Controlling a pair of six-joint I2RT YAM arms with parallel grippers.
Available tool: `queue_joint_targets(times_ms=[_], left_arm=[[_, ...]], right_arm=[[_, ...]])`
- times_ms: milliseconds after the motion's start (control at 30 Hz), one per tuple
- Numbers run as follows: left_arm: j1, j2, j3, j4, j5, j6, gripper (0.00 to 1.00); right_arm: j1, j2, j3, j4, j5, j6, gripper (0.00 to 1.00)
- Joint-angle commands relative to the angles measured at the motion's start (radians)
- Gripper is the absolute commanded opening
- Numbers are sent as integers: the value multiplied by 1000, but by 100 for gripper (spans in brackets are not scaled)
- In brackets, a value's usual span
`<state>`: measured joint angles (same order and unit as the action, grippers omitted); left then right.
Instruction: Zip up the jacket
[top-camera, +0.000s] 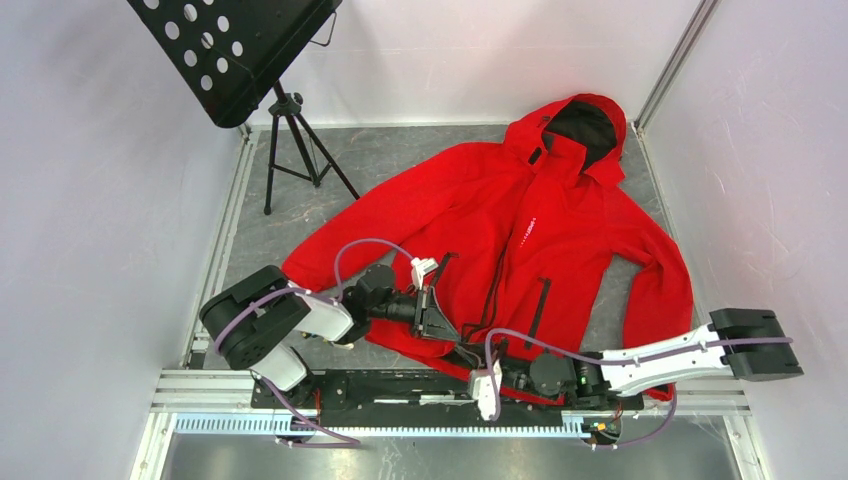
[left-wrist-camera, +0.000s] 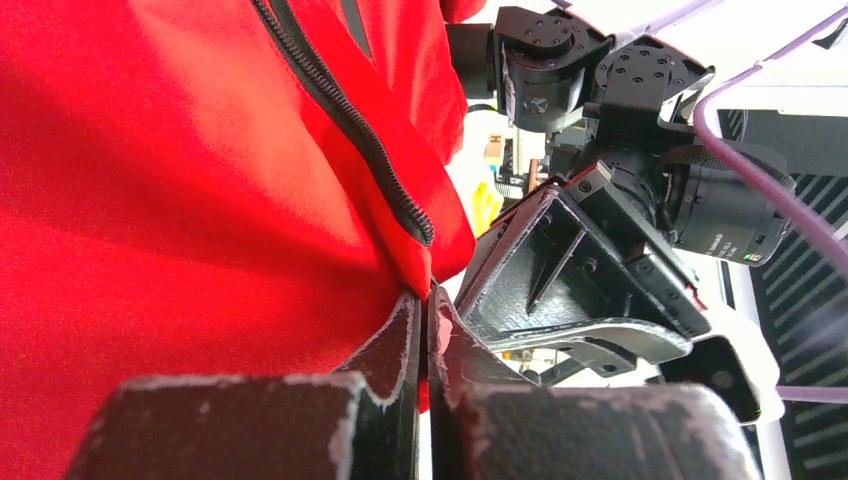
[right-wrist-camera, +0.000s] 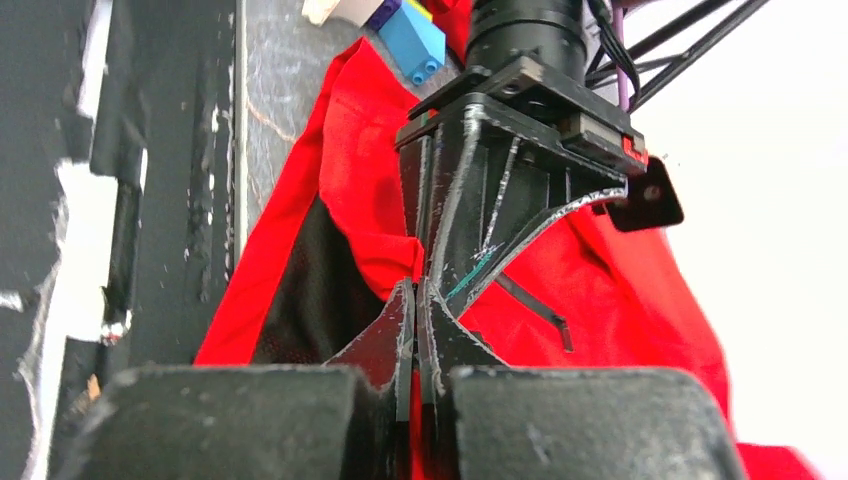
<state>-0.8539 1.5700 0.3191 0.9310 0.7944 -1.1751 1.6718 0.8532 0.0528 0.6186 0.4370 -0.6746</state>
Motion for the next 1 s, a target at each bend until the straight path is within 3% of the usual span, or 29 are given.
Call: queue_joint_targets(times_ms=[0,300,633,767,900,967], left_arm=[[-15,-41,-26,-25,24,27,2],[-48,-114,-23,-171,-34,85,2],[-84,-260,41,-587,-121,303,2],[-93,-328,49,-699,-143,386,2],[-91,-369,50,-706,-149,385,2],[-92,-375,57,-688,-160,357,12]], right_arm=[[-102,-64,-1,-14,-10,303,0],[-349,12,107,-182,-49,700,0],[-600,22,110,-240,-424,1112,0],[-640,-30,123,-267,-537,1138,0],[-640,-95,28,-86,-659,1114,0],[-640,-85,-2,-29,-677,1121,0]])
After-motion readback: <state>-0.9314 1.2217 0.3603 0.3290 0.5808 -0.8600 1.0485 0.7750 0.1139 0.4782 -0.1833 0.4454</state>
